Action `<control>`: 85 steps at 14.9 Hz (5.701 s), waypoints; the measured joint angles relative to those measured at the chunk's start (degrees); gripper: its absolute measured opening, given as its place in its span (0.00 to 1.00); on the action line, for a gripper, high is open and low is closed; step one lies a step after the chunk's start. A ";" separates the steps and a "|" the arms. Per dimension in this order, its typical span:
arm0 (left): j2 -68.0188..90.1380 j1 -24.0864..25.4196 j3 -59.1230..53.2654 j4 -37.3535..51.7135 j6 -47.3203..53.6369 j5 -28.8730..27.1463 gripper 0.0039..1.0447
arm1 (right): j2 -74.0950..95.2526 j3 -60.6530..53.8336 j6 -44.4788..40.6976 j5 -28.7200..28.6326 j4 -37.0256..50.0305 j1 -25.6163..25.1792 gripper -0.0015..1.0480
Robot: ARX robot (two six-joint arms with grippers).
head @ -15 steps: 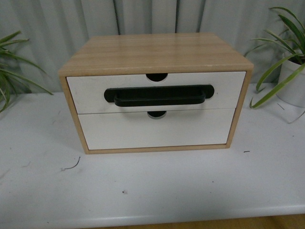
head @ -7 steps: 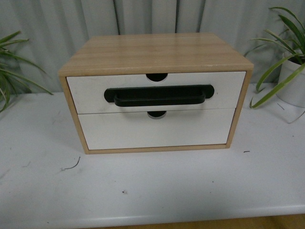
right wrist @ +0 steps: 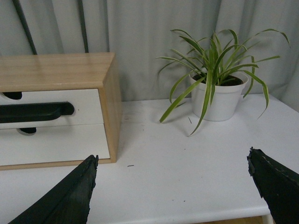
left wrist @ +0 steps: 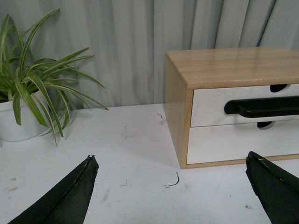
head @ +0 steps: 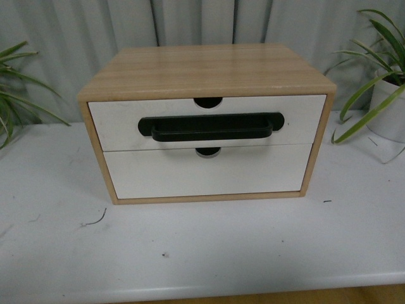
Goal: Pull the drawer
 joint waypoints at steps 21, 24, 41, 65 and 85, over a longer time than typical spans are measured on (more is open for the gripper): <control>21.97 -11.78 10.05 -4.22 8.46 17.14 0.94 | 31.17 17.07 0.96 6.60 -7.82 6.60 0.94; 40.68 -17.42 19.08 -7.41 33.20 19.50 0.94 | 47.17 27.78 -17.62 -3.96 -13.22 9.75 0.94; 98.25 -19.12 65.22 -19.87 69.61 12.61 0.94 | 85.33 60.76 -58.23 -18.27 -31.04 9.70 0.94; 108.00 -17.44 74.18 -21.86 73.31 7.67 0.94 | 107.93 81.96 -64.85 -16.98 -36.33 15.87 0.94; 108.41 -17.68 73.55 -21.51 76.96 7.15 0.94 | 118.16 94.03 -68.39 -15.23 -43.80 19.08 0.93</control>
